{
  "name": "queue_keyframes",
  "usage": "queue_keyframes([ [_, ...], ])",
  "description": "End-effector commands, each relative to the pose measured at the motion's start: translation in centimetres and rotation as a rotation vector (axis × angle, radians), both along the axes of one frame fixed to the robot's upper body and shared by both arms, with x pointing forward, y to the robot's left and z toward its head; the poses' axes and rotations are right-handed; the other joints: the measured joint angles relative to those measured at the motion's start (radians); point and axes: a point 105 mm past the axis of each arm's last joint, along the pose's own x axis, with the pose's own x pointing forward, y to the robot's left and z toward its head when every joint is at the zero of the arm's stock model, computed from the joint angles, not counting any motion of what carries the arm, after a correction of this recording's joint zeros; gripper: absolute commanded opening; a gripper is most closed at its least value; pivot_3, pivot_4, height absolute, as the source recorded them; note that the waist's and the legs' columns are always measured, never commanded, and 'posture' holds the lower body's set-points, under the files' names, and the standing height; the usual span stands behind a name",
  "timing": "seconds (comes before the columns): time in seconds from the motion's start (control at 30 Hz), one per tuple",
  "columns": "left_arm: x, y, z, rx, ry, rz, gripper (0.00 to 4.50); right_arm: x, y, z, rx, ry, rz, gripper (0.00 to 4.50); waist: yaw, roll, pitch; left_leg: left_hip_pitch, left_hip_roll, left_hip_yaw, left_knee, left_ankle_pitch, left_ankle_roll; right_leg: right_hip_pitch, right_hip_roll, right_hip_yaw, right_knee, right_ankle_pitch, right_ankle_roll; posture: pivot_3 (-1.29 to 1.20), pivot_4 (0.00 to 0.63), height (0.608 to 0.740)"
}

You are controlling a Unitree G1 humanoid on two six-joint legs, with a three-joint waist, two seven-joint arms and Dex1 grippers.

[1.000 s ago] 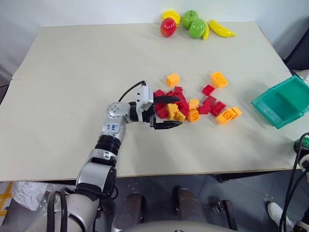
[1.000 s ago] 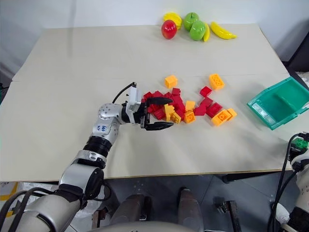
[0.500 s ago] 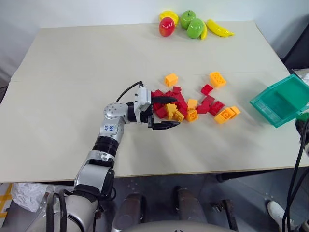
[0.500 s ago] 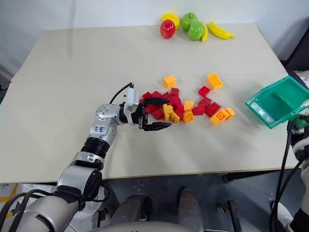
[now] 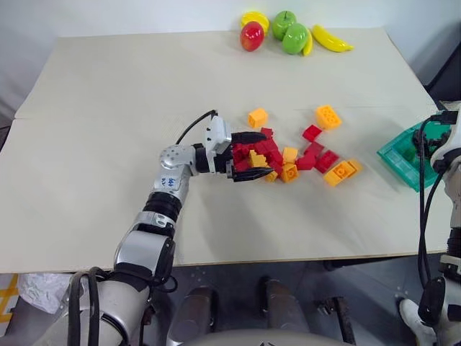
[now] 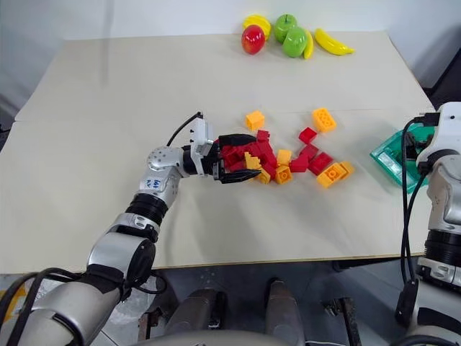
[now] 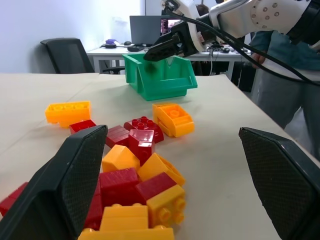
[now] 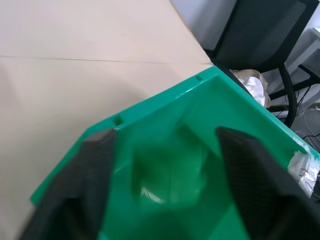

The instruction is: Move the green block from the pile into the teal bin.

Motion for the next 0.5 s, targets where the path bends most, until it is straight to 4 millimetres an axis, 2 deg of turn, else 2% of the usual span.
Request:
queue_keyframes([
  [0.03, 0.4, 0.8, 1.1, -0.010, -0.046, 0.029, 4.50, -0.8, 0.3, 1.8, -0.031, -0.066, 0.016, 4.47, 0.000, 0.000, 0.000, 0.000, 0.000, 0.001, 0.000, 0.000, 0.000, 0.000, 0.000, 0.000, 0.000, 0.000, 0.000, 0.00, 0.150, 0.740],
  [0.13, 0.5, 1.3, 0.7, -0.006, -0.037, 0.043, 4.50, -1.4, 0.5, 1.6, -0.041, -0.070, 0.023, 4.47, 0.001, 0.000, 0.000, 0.000, 0.000, 0.003, 0.000, 0.000, -0.001, 0.000, 0.000, 0.000, 0.001, 0.000, 0.000, 0.00, 0.150, 0.740],
  [0.23, 0.8, 2.0, 0.3, -0.001, 0.011, 0.068, 4.50, -2.2, 1.9, 2.6, -0.048, -0.100, 0.110, 4.47, 0.002, 0.000, 0.000, 0.000, 0.000, 0.004, 0.001, 0.000, -0.001, 0.000, 0.000, 0.000, 0.002, 0.000, 0.000, 0.00, 0.150, 0.740],
  [0.33, 1.3, 2.7, -0.5, 0.035, 0.089, 0.107, 4.50, -3.3, 4.3, 2.7, -0.075, -0.072, 0.293, 4.47, 0.002, 0.000, 0.000, 0.000, 0.000, 0.004, 0.001, 0.000, -0.001, 0.000, 0.001, 0.001, 0.002, 0.000, 0.000, 0.00, 0.150, 0.740],
  [0.43, 1.4, 4.9, -1.2, 0.046, 0.196, 0.139, 4.50, -5.0, 7.1, 1.2, -0.149, 0.018, 0.546, 4.47, 0.003, 0.000, 0.000, 0.000, 0.000, 0.004, 0.001, 0.000, 0.000, 0.000, 0.001, 0.001, 0.002, 0.000, 0.000, 0.00, 0.150, 0.740],
  [0.5, 1.7, 6.3, -1.2, 0.046, 0.229, 0.190, 4.50, -5.7, 7.9, 0.4, -0.155, 0.063, 0.654, 4.47, 0.001, 0.000, 0.000, 0.001, 0.001, 0.005, 0.001, 0.000, 0.000, 0.000, 0.002, 0.000, 0.002, 0.000, 0.000, 0.00, 0.150, 0.740],
])
